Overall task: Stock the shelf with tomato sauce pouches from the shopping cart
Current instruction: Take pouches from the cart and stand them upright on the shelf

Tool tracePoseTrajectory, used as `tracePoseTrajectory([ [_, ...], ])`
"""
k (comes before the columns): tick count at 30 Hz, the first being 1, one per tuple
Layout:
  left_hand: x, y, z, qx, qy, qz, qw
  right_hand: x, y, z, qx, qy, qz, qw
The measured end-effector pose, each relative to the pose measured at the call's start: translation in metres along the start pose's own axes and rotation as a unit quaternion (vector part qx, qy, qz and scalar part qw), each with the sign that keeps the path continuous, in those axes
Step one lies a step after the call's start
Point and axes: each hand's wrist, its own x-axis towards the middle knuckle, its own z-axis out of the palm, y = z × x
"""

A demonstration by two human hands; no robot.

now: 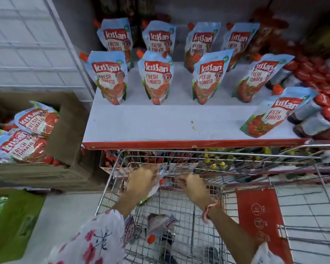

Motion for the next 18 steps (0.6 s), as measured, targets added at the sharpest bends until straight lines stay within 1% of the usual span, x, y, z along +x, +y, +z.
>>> tracePoseTrajectory([
  [1, 0.003, 0.000, 0.006, 0.020, -0.037, -0.018, 0.999, 0.004, 0.002, 0.005, 0.002, -0.014, 0.013, 1.000],
  [3, 0.010, 0.001, 0.020, 0.061, -0.086, -0.041, 0.994, 0.013, 0.008, 0.014, 0.004, -0.021, 0.034, 0.999],
  [6, 0.017, 0.006, 0.037, 0.066, -0.142, -0.085, 0.984, 0.023, 0.013, 0.027, 0.003, -0.026, 0.057, 0.998],
  [11, 0.028, 0.010, 0.059, 0.102, -0.182, -0.063, 0.976, 0.034, 0.015, 0.041, 0.016, -0.044, 0.070, 0.996],
  [13, 0.031, 0.012, 0.066, 0.105, -0.185, -0.064, 0.975, 0.037, 0.017, 0.046, 0.026, -0.029, 0.064, 0.997],
  [15, 0.031, 0.011, 0.070, 0.093, -0.182, -0.072, 0.976, 0.038, 0.019, 0.047, 0.035, -0.017, 0.063, 0.997],
  [18, 0.026, 0.003, 0.071, 0.050, -0.175, -0.071, 0.981, 0.039, 0.020, 0.047, 0.018, -0.020, 0.055, 0.998],
])
